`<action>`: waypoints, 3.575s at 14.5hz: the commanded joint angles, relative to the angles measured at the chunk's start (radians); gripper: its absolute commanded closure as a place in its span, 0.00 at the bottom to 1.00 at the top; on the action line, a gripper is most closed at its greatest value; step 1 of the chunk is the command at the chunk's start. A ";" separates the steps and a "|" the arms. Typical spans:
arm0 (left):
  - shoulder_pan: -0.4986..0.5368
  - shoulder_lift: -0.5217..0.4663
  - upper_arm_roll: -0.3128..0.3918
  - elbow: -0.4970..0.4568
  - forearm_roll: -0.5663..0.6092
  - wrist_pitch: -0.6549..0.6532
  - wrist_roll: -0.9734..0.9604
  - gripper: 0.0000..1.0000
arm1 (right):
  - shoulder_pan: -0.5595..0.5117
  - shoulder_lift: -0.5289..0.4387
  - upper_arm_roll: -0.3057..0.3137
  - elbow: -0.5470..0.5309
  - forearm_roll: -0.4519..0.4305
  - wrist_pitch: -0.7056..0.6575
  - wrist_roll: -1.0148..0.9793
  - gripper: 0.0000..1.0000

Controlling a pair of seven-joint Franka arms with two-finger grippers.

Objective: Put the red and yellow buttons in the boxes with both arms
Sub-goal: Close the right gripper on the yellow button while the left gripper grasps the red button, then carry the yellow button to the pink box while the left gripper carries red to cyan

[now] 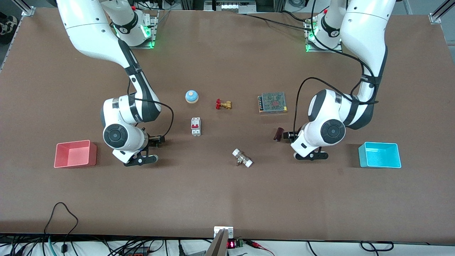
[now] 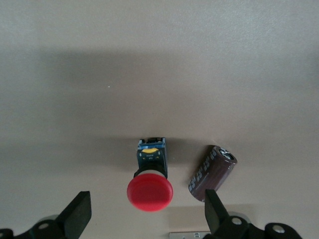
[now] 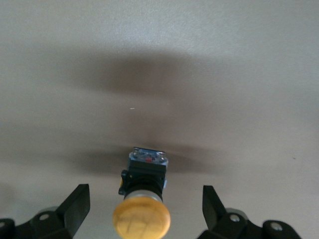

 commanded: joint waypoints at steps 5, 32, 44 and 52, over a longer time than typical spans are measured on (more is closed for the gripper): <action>-0.027 -0.024 0.011 -0.083 -0.018 0.073 -0.010 0.07 | 0.002 0.006 -0.007 -0.011 0.007 0.001 0.013 0.19; 0.327 -0.108 0.027 0.123 0.008 -0.108 0.313 0.74 | -0.047 -0.141 -0.251 0.080 0.001 -0.181 -0.034 0.66; 0.514 0.007 0.027 0.140 0.112 -0.013 0.590 0.74 | -0.256 -0.009 -0.247 0.110 0.022 -0.008 -0.372 0.66; 0.531 0.083 0.027 0.135 0.109 0.072 0.590 0.71 | -0.302 0.072 -0.247 0.106 0.139 0.049 -0.476 0.66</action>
